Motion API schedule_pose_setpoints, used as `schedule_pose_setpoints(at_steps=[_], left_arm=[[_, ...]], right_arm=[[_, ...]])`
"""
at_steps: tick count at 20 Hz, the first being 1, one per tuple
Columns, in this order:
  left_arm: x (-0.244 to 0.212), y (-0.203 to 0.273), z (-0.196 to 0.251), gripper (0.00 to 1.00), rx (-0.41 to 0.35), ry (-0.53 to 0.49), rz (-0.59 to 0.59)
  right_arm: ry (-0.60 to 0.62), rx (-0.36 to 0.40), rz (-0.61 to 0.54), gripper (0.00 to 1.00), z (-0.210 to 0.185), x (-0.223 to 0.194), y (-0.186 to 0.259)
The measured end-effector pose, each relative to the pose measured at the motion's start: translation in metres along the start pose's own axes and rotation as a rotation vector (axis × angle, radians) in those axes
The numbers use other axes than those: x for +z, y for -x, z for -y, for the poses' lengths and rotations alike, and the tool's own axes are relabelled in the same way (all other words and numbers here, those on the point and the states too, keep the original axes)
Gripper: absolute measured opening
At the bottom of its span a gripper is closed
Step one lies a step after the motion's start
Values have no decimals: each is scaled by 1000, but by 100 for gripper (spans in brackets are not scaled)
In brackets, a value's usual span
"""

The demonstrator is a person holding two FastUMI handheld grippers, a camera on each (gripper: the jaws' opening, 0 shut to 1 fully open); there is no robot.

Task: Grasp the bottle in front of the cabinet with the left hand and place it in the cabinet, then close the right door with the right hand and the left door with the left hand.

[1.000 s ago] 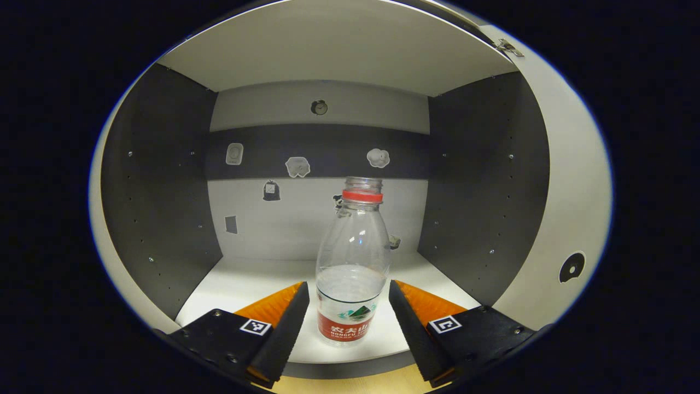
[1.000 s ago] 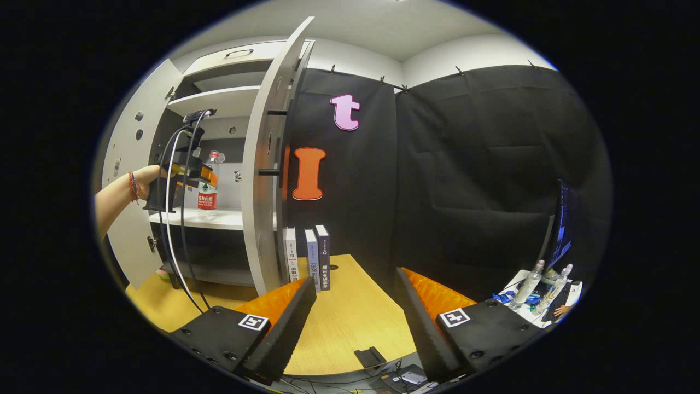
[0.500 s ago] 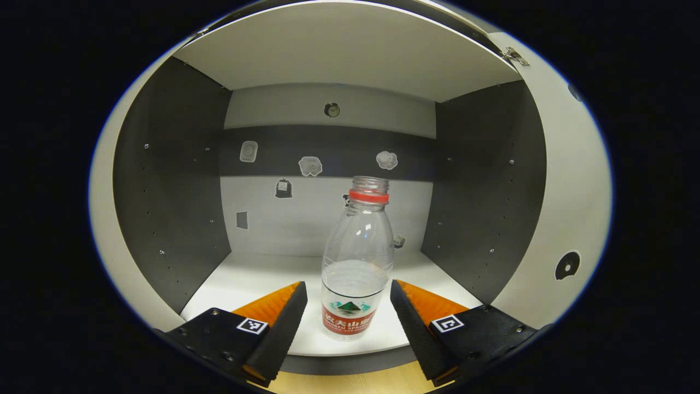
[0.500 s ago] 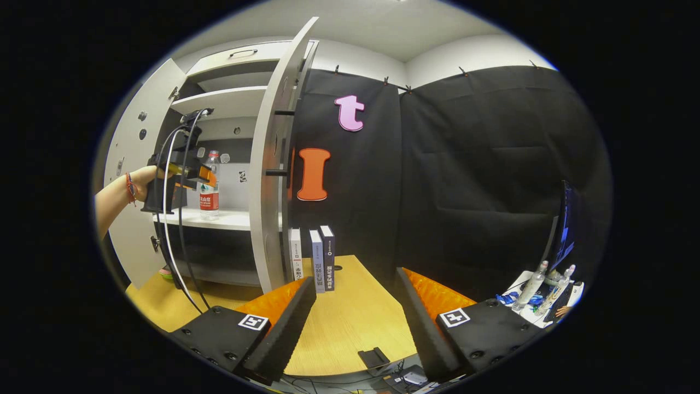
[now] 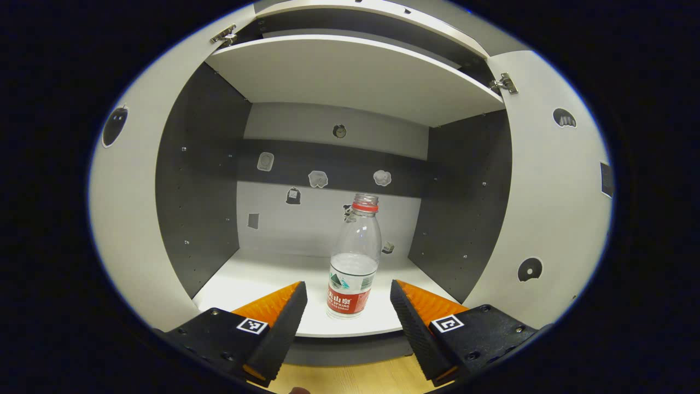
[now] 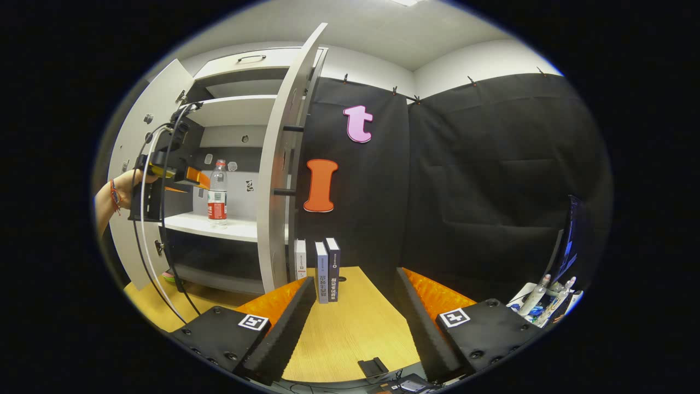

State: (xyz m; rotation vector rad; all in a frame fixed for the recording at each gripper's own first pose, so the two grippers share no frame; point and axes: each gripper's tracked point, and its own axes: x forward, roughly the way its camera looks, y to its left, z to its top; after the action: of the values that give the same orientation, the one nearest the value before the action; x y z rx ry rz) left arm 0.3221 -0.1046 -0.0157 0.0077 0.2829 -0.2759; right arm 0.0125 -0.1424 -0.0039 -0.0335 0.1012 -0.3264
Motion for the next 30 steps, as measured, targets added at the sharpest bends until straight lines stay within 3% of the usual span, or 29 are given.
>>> schedule_pose_setpoints(at_steps=[2, 3, 7, 8, 9, 13, 15, 16, 18, 19, 23, 24, 25, 26, 27, 28, 29, 30], left_arm=[[6, 18, -6, 93, -1, 5, 18], [8, 29, -8, 93, 2, 8, 30], [14, 87, -20, 93, 13, 12, 60], [15, 102, -24, 93, 16, 17, 67], [12, 117, -26, 93, 19, 26, 70], [3, 172, -42, 93, 36, 75, 80], [-1, 198, -53, 93, 62, 93, 90], [-2, 211, -56, 94, 66, 102, 93], [-5, 237, -57, 94, 60, 118, 100], [-9, 247, -62, 94, 61, 113, 105], [-15, 278, -80, 93, 111, 80, 122], [-15, 283, -82, 93, 114, 79, 130], [-15, 286, -85, 94, 114, 81, 139], [-18, 288, -87, 93, 114, 83, 132], [-21, 290, -90, 93, 118, 84, 124], [-23, 291, -94, 93, 125, 84, 117], [-25, 290, -97, 93, 129, 86, 109], [-25, 289, -99, 94, 129, 91, 104]], right_arm=[[-5, 12, 5, 92, -1, 7, -6], [-6, 19, 6, 97, -2, 10, -8], [-11, 71, 4, 92, -13, 21, -19], [-13, 86, 5, 100, -17, 24, -22], [-12, 102, 3, 92, -21, 26, -26], [-24, 152, -20, 92, -34, 28, -39], [-26, 162, -21, 100, -37, 28, -48], [-20, 166, -19, 92, -39, 27, -53], [-5, 182, -23, 92, -44, 26, -60], [0, 192, -27, 100, -47, 25, -62], [-5, 203, -43, 97, -56, 22, -67], [0, 195, -41, 100, -57, 22, -68], [6, 189, -36, 88, -57, 23, -69], [13, 186, -31, 88, -58, 24, -68], [18, 187, -27, 95, -60, 24, -67], [24, 189, -26, 88, -61, 24, -67], [24, 191, -25, 94, -64, 25, -66], [19, 192, -25, 94, -67, 25, -66]])
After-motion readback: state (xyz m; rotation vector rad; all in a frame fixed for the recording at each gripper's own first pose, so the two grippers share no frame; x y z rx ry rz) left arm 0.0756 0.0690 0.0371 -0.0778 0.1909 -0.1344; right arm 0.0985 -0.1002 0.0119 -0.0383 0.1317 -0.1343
